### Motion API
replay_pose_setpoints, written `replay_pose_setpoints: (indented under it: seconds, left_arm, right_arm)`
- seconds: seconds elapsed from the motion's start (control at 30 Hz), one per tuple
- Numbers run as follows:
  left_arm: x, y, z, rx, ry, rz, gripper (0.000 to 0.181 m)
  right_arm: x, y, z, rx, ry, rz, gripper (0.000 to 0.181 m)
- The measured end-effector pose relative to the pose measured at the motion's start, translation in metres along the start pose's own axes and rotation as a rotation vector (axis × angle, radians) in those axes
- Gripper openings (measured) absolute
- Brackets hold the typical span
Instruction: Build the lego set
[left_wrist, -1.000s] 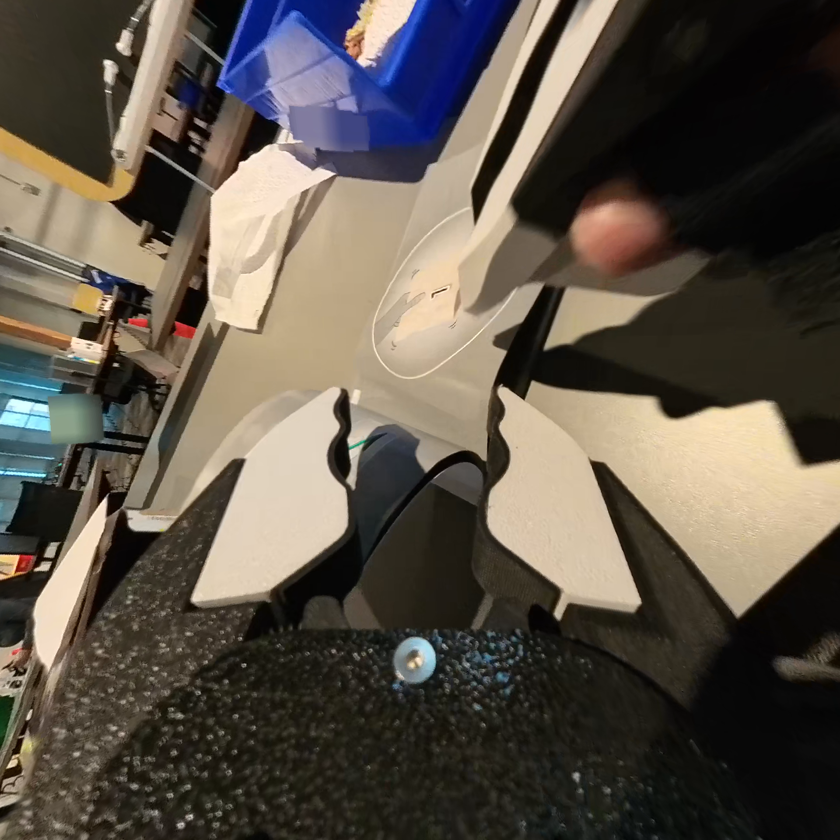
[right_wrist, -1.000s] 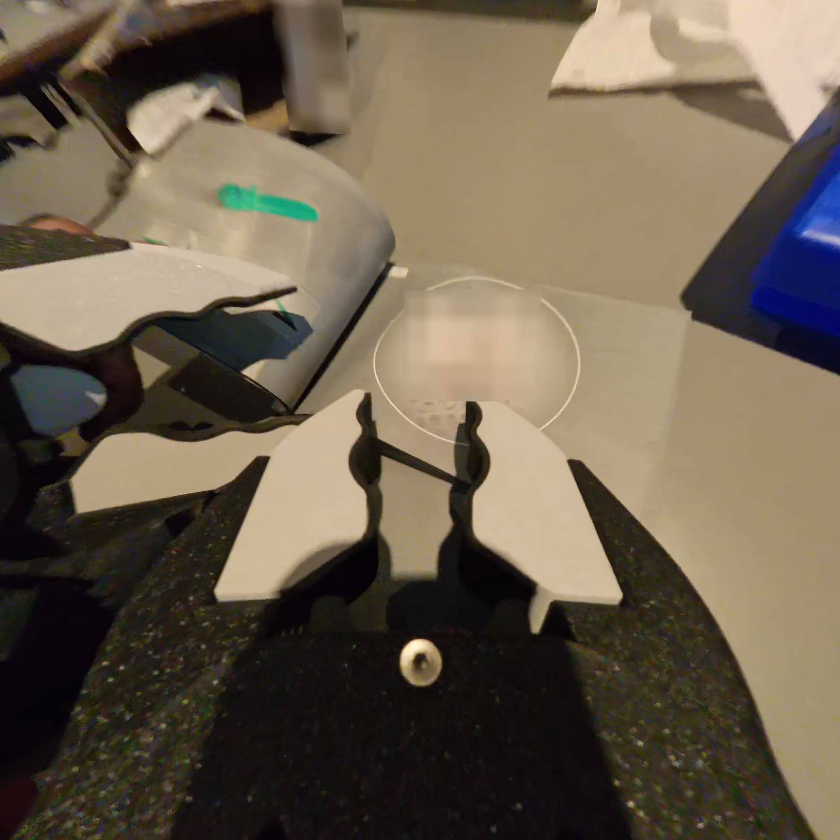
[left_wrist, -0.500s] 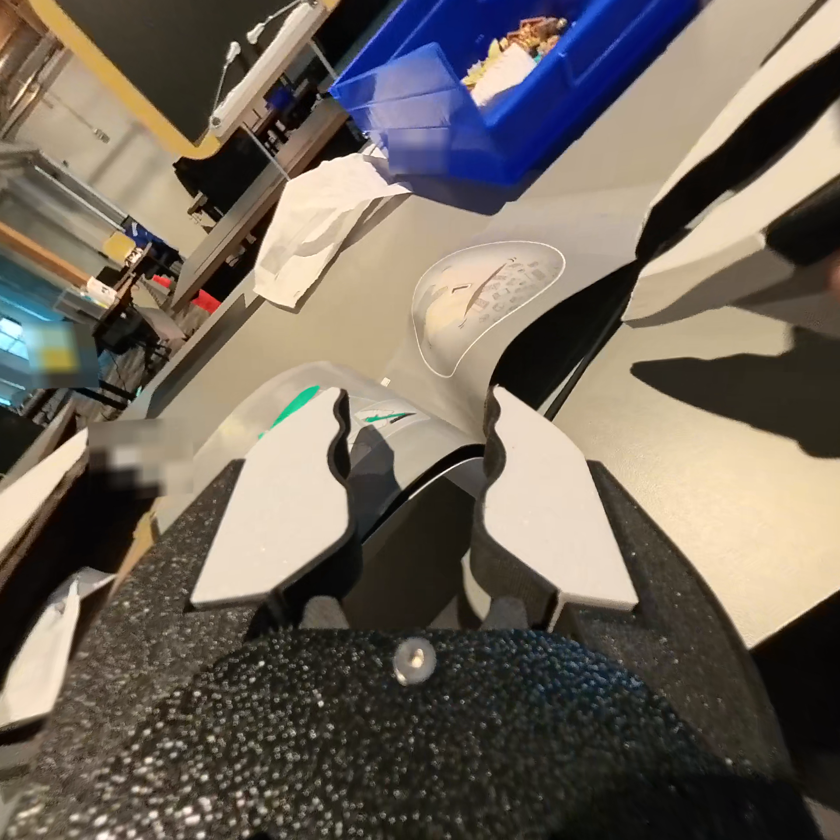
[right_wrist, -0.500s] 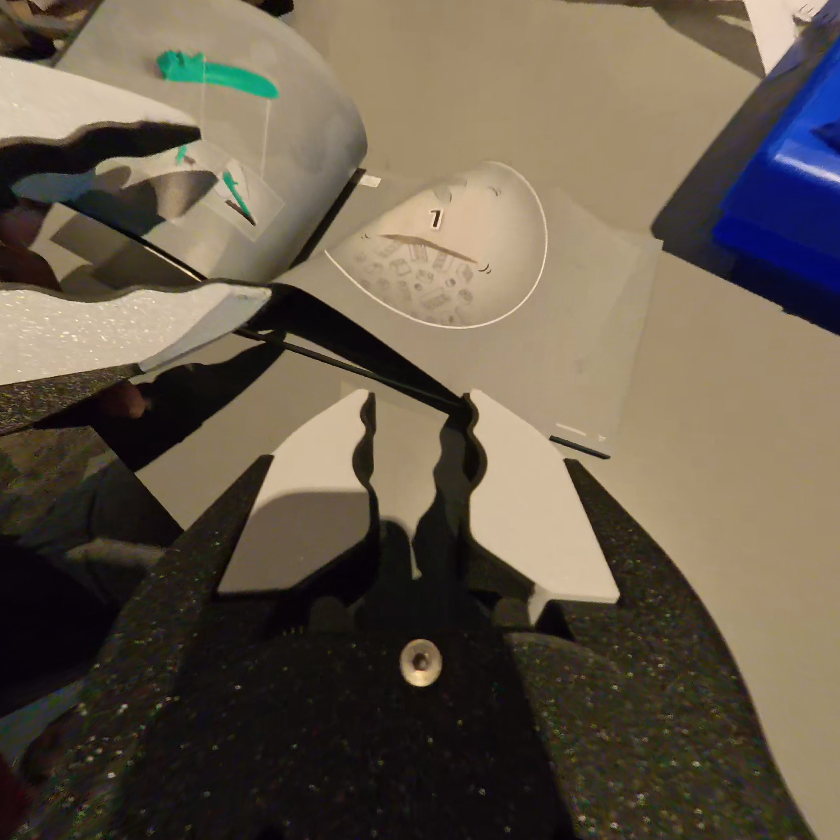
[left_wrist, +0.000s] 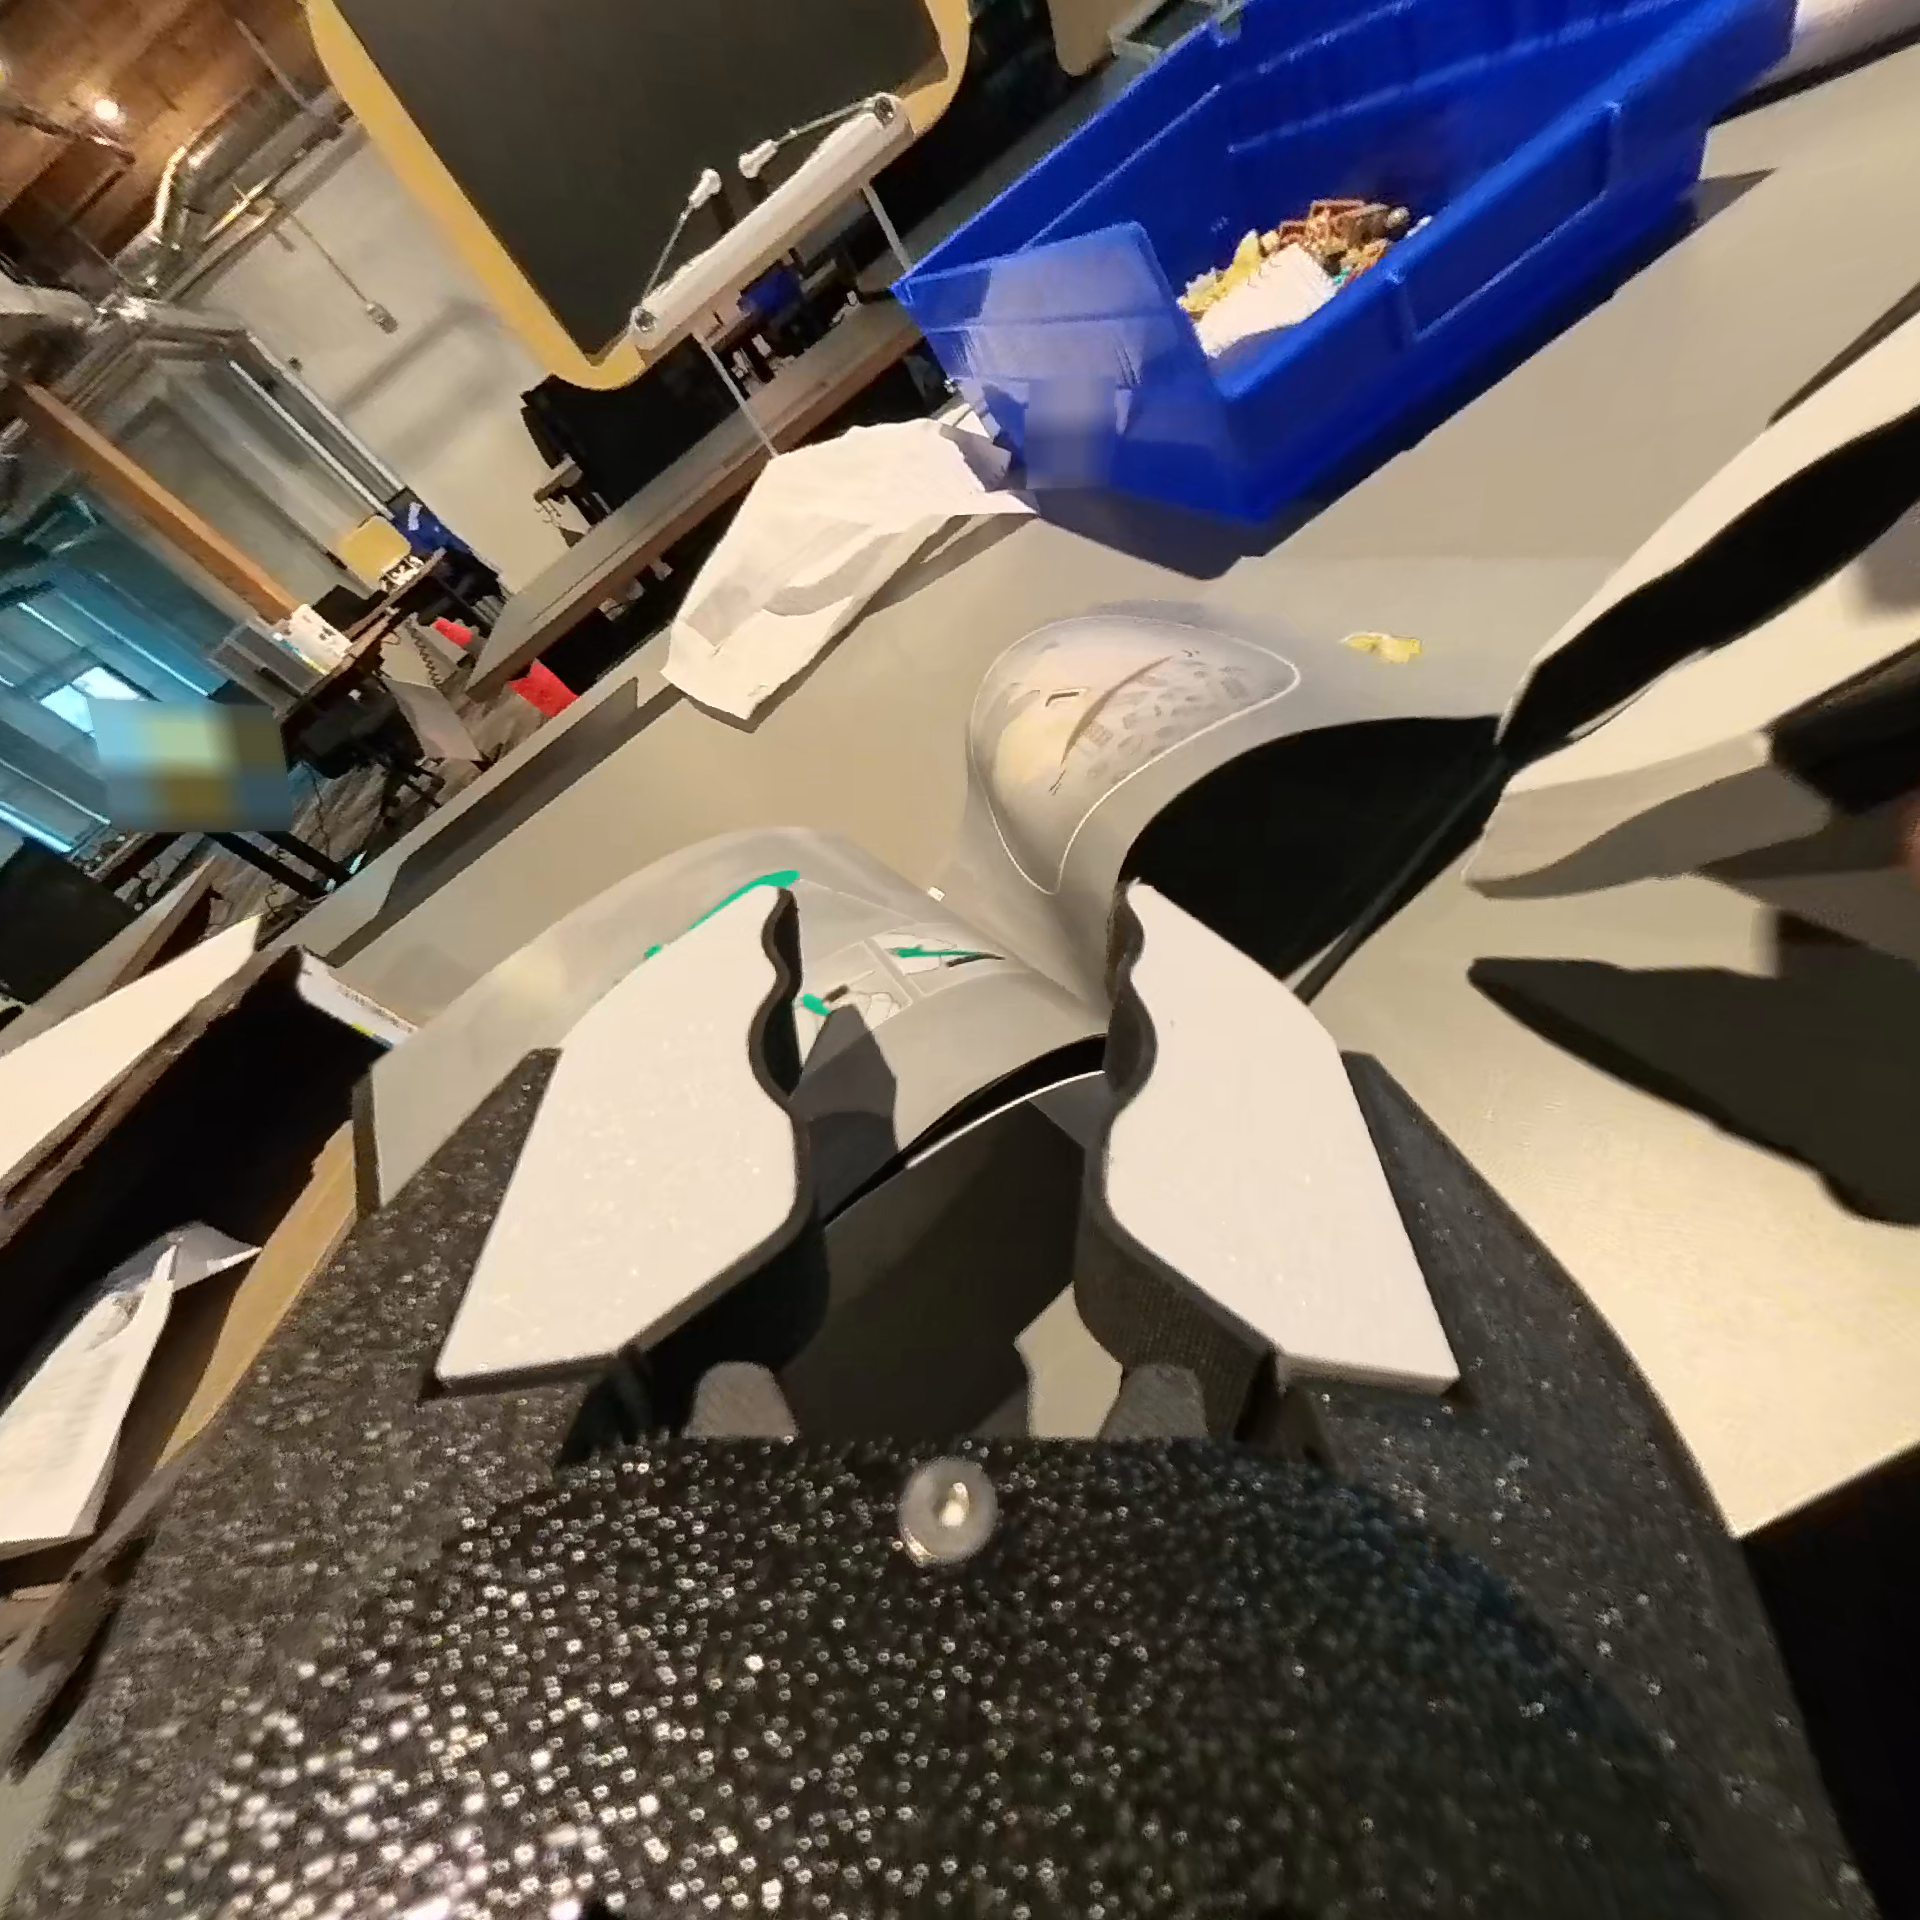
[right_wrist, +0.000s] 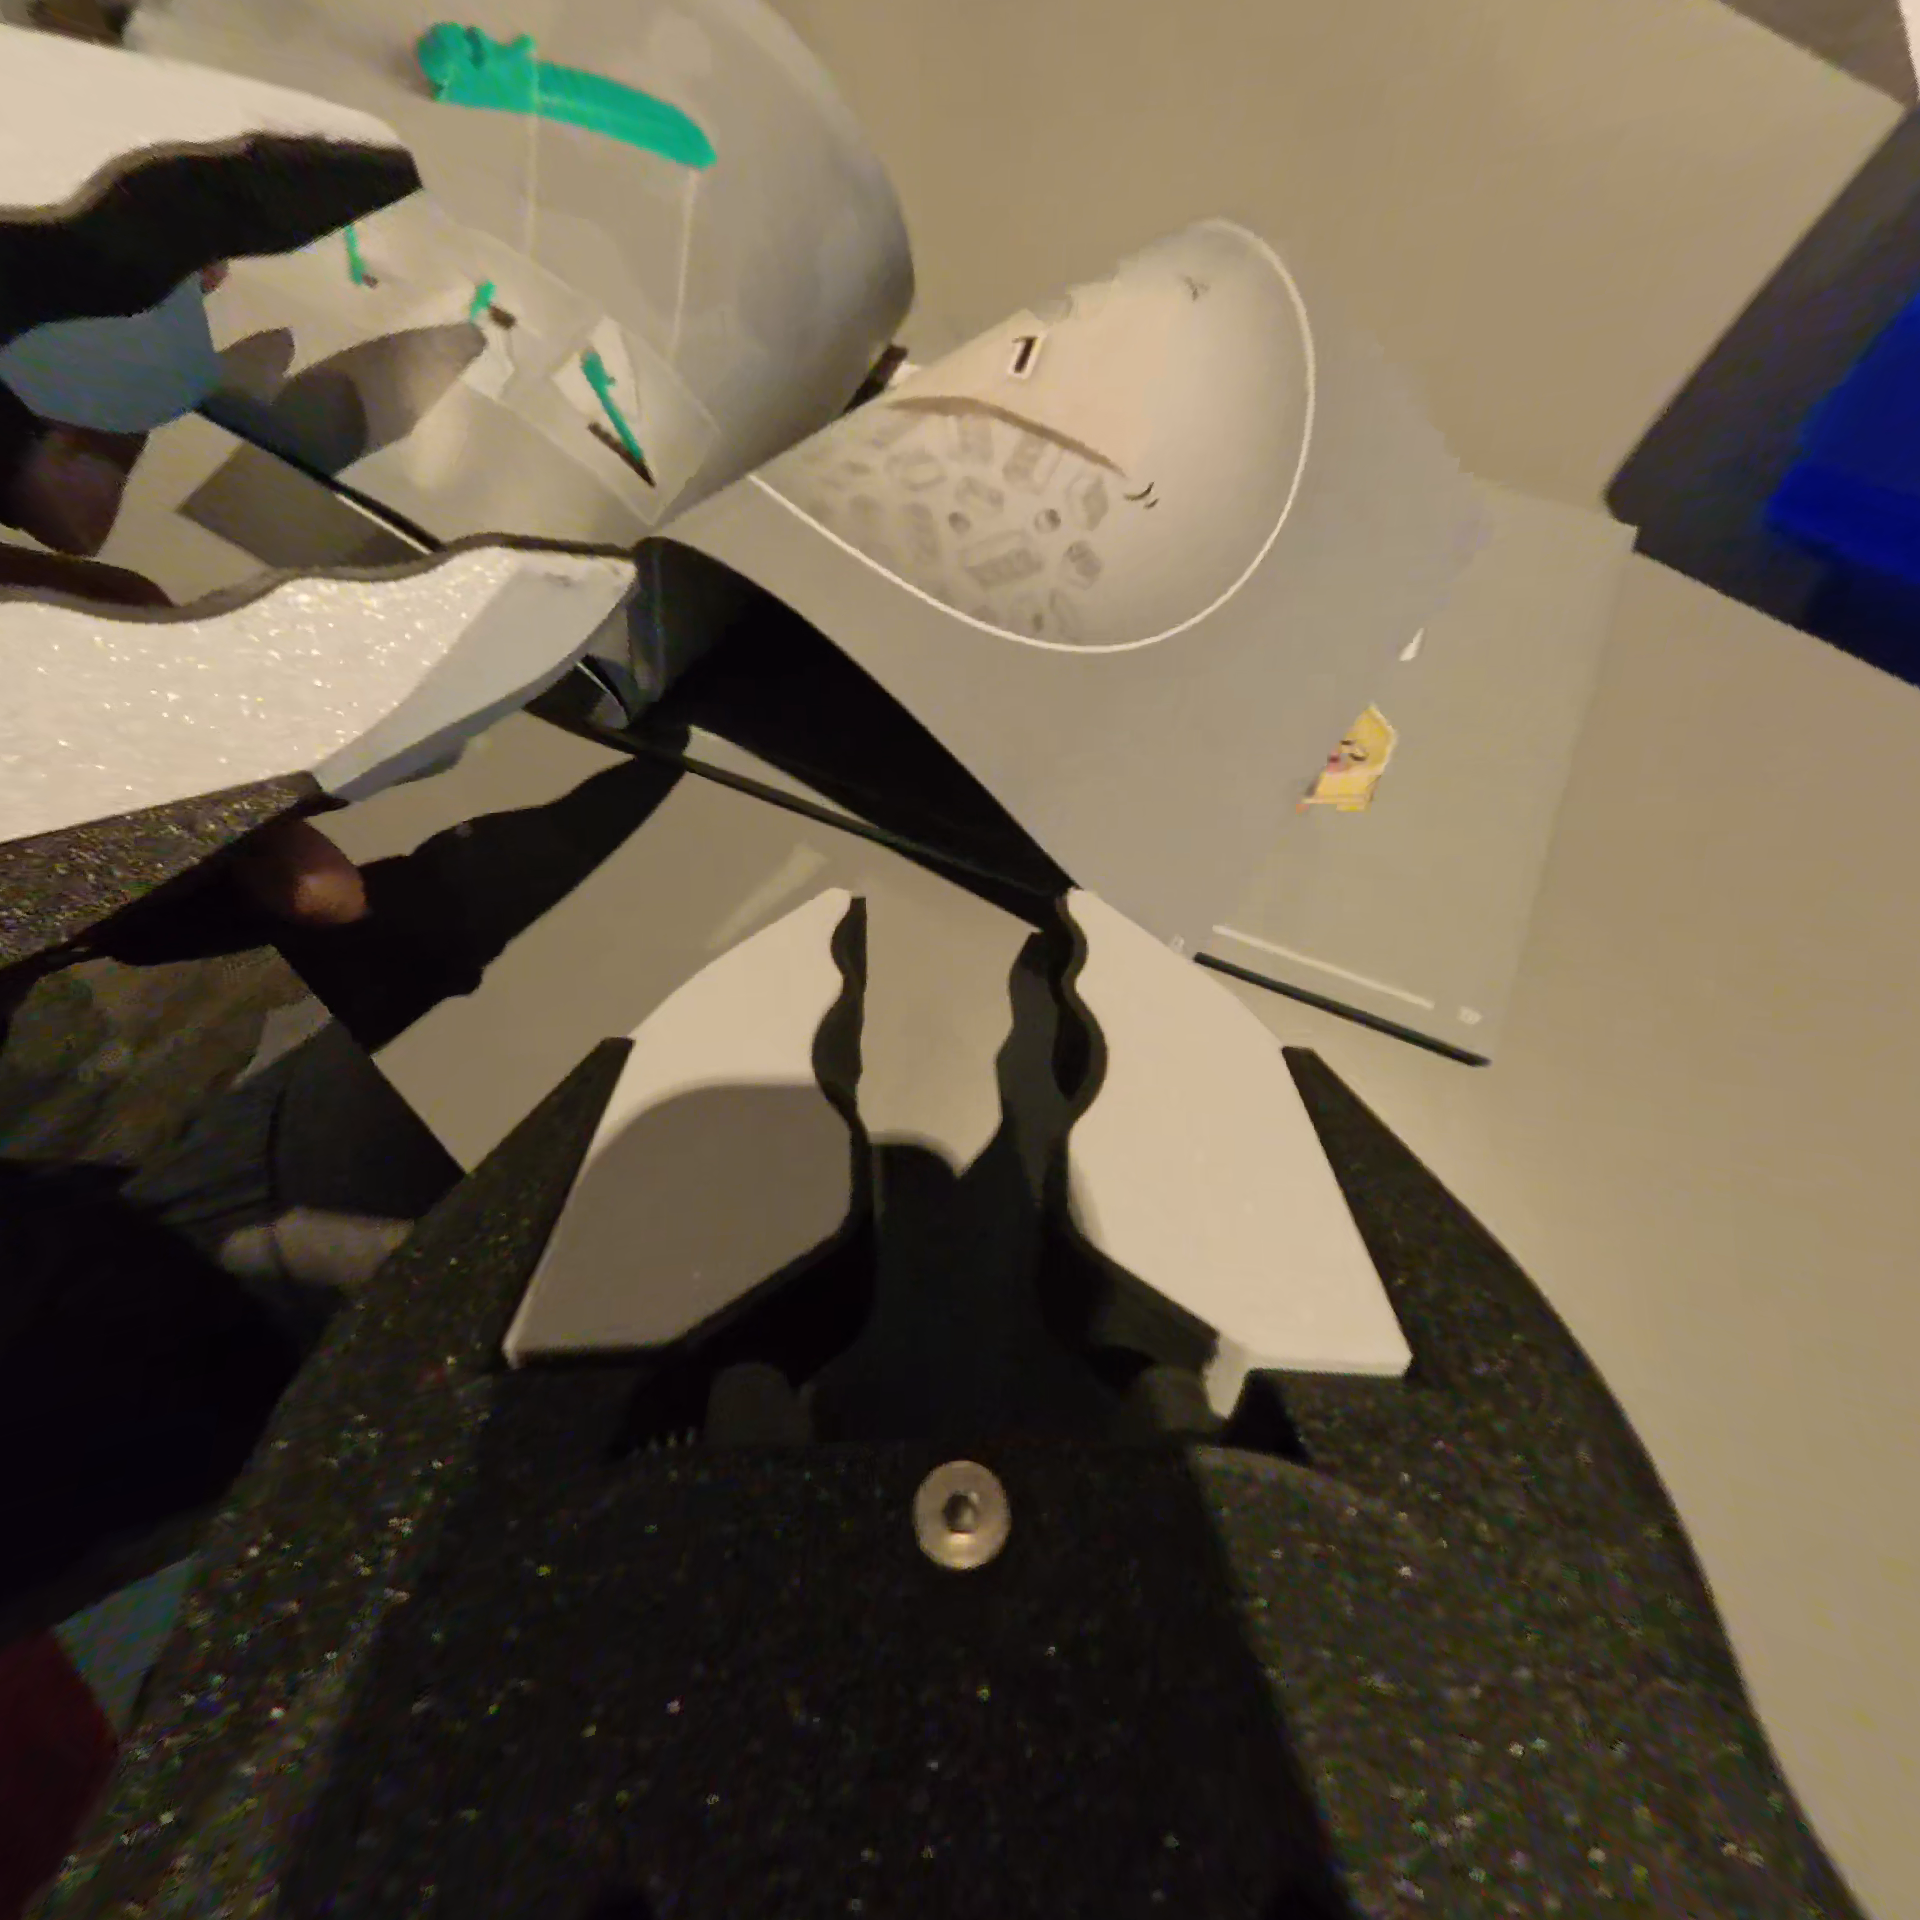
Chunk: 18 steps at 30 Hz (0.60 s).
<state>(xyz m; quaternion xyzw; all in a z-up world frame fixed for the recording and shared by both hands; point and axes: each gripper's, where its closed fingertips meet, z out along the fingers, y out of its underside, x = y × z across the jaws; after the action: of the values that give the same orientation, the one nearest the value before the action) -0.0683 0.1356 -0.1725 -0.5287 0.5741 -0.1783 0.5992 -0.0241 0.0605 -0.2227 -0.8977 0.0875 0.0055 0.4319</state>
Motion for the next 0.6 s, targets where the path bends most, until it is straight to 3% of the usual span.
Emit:
replay_pose_setpoints:
  seconds: [0.6]
  left_arm:
    - [-0.005, 0.002, -0.008, 0.018, -0.021, -0.073, 0.055]
  right_arm:
    - [-0.009, -0.032, 0.011, 0.143, -0.011, 0.047, 0.033]
